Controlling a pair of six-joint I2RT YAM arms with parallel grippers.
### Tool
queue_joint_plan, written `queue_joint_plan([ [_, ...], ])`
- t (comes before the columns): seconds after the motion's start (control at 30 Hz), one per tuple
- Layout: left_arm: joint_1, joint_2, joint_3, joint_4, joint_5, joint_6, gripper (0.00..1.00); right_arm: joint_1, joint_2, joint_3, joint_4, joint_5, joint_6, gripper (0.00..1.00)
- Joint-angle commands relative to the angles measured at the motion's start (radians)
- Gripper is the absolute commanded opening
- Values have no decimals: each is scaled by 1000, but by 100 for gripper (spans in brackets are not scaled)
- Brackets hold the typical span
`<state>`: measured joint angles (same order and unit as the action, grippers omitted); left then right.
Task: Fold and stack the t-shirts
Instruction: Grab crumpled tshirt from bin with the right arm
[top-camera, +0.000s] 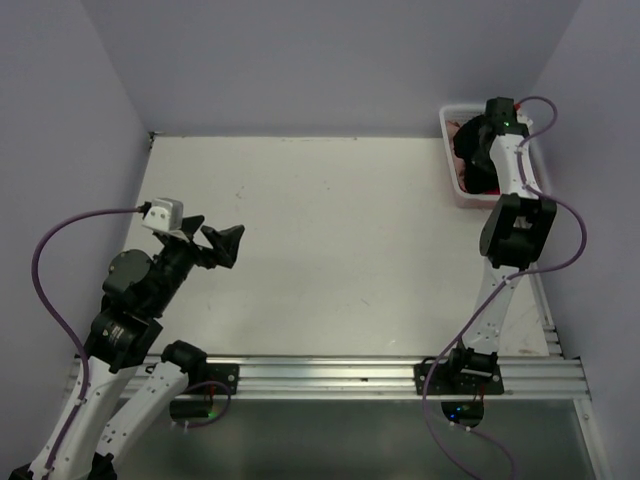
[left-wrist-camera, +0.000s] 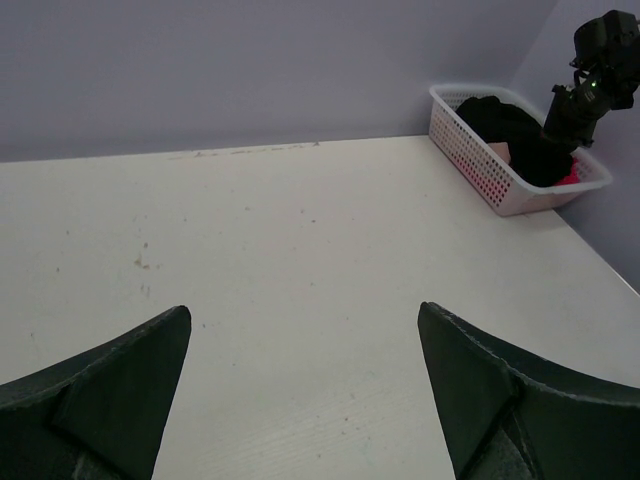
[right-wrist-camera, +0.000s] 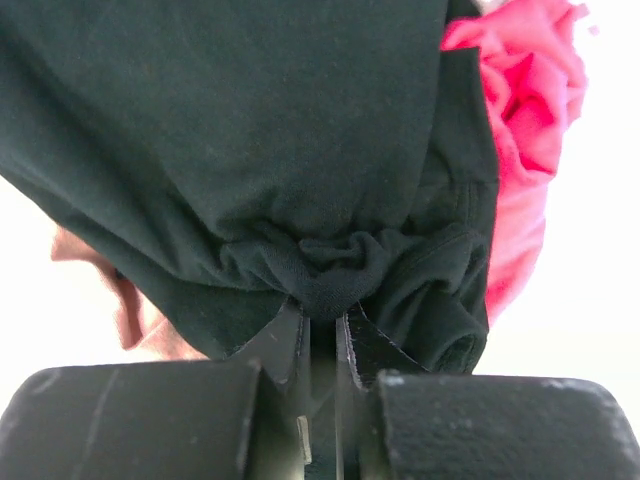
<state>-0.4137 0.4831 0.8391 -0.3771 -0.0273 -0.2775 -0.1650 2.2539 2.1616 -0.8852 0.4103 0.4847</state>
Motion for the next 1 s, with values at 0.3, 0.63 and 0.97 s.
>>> queue_joint_plan([
  [0.3, -4, 3, -15, 26, 23, -28, 100, 4, -500, -505, 535, -228, -95, 0],
  [0.63, -4, 28, -31, 58, 67, -37, 100, 9, -746, -644, 755, -439, -106, 0],
  [0.97, -4, 48, -32, 66, 75, -38, 100, 16, -930, -700, 928, -590, -80, 0],
])
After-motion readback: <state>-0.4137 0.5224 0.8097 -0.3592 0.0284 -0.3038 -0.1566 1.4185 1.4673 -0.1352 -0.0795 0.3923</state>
